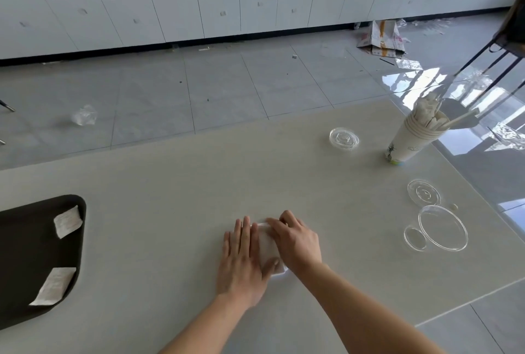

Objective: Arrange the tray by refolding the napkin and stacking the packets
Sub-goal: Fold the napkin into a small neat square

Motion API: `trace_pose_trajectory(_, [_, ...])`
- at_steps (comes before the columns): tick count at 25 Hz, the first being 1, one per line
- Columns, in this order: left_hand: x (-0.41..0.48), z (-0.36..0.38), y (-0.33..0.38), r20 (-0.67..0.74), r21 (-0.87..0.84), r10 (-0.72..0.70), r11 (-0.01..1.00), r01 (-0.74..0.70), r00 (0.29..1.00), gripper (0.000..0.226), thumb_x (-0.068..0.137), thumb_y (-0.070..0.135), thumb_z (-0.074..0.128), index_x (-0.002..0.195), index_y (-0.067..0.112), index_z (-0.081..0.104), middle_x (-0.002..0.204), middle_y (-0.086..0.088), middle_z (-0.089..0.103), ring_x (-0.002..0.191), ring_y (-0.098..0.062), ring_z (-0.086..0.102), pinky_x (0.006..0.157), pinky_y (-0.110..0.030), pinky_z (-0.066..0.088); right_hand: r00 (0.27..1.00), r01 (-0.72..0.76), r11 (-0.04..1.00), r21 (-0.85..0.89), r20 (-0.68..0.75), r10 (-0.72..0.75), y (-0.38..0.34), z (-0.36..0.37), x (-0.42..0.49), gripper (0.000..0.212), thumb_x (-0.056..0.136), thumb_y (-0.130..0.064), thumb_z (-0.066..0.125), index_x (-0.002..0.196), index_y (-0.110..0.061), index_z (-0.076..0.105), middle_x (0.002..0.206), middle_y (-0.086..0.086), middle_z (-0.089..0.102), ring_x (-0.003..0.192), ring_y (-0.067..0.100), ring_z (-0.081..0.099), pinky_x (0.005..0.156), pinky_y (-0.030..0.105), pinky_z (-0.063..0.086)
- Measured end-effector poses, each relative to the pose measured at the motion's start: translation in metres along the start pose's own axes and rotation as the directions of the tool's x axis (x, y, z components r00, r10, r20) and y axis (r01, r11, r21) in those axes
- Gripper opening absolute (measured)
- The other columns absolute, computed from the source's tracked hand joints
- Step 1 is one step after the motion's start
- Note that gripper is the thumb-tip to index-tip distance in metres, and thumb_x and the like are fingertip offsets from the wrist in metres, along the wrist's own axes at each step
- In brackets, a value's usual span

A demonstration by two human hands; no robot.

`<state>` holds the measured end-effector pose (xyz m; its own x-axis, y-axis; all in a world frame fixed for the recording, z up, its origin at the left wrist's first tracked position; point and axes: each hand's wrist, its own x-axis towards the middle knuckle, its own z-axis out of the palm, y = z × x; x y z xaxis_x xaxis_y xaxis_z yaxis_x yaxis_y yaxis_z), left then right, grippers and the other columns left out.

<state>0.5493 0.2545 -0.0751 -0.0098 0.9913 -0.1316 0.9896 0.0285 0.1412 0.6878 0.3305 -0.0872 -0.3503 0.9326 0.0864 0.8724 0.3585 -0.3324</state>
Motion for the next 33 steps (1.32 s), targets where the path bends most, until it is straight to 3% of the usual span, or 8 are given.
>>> trace_pose_trajectory(5, [0.005, 0.016, -0.009, 0.054, 0.101, -0.006, 0.995, 0.0, 0.999, 0.086, 0.089, 0.066, 0.005, 0.151, 0.007, -0.001, 0.16, -0.014, -0.014, 0.148, -0.031, -0.015, 0.118, -0.056, -0.001, 0.998, -0.042, 0.998, 0.049, 0.051, 0.04, -0.002, -0.006, 0.002, 0.028, 0.095, -0.046, 0.044, 0.12, -0.043, 0.055, 0.092, -0.01, 0.047, 0.09, 0.015, 0.055, 0.058, 0.03, 0.046])
trace_pose_trajectory(9, [0.005, 0.014, -0.017, 0.032, 0.074, 0.031, 0.997, -0.034, 0.999, 0.087, 0.088, 0.068, 0.02, 0.152, 0.01, 0.011, 0.162, -0.013, 0.003, 0.149, -0.037, -0.001, 0.117, -0.06, 0.005, 0.991, -0.034, 0.994, 0.104, 0.13, 0.02, 0.0, -0.015, 0.001, 0.027, 0.098, -0.041, 0.043, 0.121, -0.043, 0.055, 0.097, -0.008, 0.049, 0.095, 0.015, 0.052, 0.064, 0.033, 0.049])
trace_pose_trajectory(13, [0.01, 0.005, -0.036, 0.033, 0.172, 0.173, 0.969, -0.176, 0.984, 0.091, 0.083, 0.077, 0.014, 0.154, 0.021, 0.005, 0.163, -0.01, -0.006, 0.148, -0.037, -0.008, 0.115, -0.065, 0.004, 0.987, -0.08, 0.993, 0.088, 0.145, 0.067, -0.002, -0.019, -0.005, 0.017, 0.093, -0.029, 0.057, 0.108, -0.027, 0.065, 0.104, -0.005, 0.052, 0.103, 0.018, 0.052, 0.065, 0.035, 0.051])
trace_pose_trajectory(16, [-0.009, 0.001, -0.038, -0.06, 0.043, -0.033, 0.998, 0.036, 0.998, 0.098, 0.077, 0.077, 0.038, 0.15, 0.013, 0.027, 0.158, -0.02, 0.023, 0.144, -0.042, 0.022, 0.112, -0.063, 0.017, 0.962, -0.208, 0.973, 0.096, 0.197, 0.186, -0.008, -0.024, -0.009, 0.014, 0.086, -0.023, 0.059, 0.098, -0.02, 0.064, 0.104, -0.003, 0.056, 0.102, 0.022, 0.055, 0.067, 0.032, 0.047])
trace_pose_trajectory(19, [-0.037, 0.003, -0.022, -0.101, -0.218, -0.302, 0.937, 0.275, 0.948, 0.091, 0.068, 0.063, 0.069, 0.134, 0.003, 0.049, 0.132, -0.023, 0.05, 0.119, -0.044, 0.048, 0.095, -0.056, 0.041, 0.906, -0.348, 0.929, 0.126, 0.302, 0.298, -0.011, -0.03, -0.016, 0.018, 0.075, -0.023, 0.062, 0.093, -0.02, 0.062, 0.095, 0.0, 0.062, 0.091, 0.027, 0.06, 0.065, 0.029, 0.04])
trace_pose_trajectory(25, [-0.054, -0.007, -0.007, -0.05, -0.352, -0.434, 0.851, 0.391, 0.9, 0.075, 0.061, 0.046, 0.082, 0.123, 0.011, 0.058, 0.104, -0.009, 0.057, 0.098, -0.035, 0.053, 0.079, -0.044, 0.041, 0.826, -0.449, 0.888, 0.104, 0.428, 0.367, -0.021, -0.044, -0.025, 0.013, 0.06, -0.018, 0.06, 0.06, -0.014, 0.047, 0.058, 0.004, 0.046, 0.052, 0.023, 0.038, 0.047, 0.03, 0.032])
trace_pose_trajectory(29, [-0.054, -0.011, -0.01, 0.086, -0.423, -0.515, 0.756, 0.499, 0.853, 0.075, 0.076, 0.047, 0.07, 0.137, 0.012, 0.045, 0.119, -0.007, 0.061, 0.111, -0.029, 0.055, 0.091, -0.039, 0.042, 0.771, -0.636, 0.589, 0.499, 0.453, 0.448, -0.031, -0.046, -0.036, 0.009, 0.07, -0.009, 0.06, 0.078, -0.005, 0.061, 0.072, 0.009, 0.071, 0.053, 0.021, 0.07, 0.057, 0.037, 0.056])
trace_pose_trajectory(33, [-0.055, -0.022, -0.021, 0.12, -0.608, -0.517, 0.637, 0.475, 0.847, 0.024, 0.079, 0.04, 0.068, 0.09, 0.019, 0.063, 0.083, 0.002, 0.069, 0.082, -0.024, 0.064, 0.069, -0.035, 0.049, 0.755, -0.632, 0.264, 0.728, 0.502, 0.421, -0.042, -0.046, -0.044, 0.008, 0.079, 0.003, 0.066, 0.083, 0.002, 0.059, 0.08, 0.018, 0.071, 0.063, 0.027, 0.071, 0.064, 0.04, 0.062])
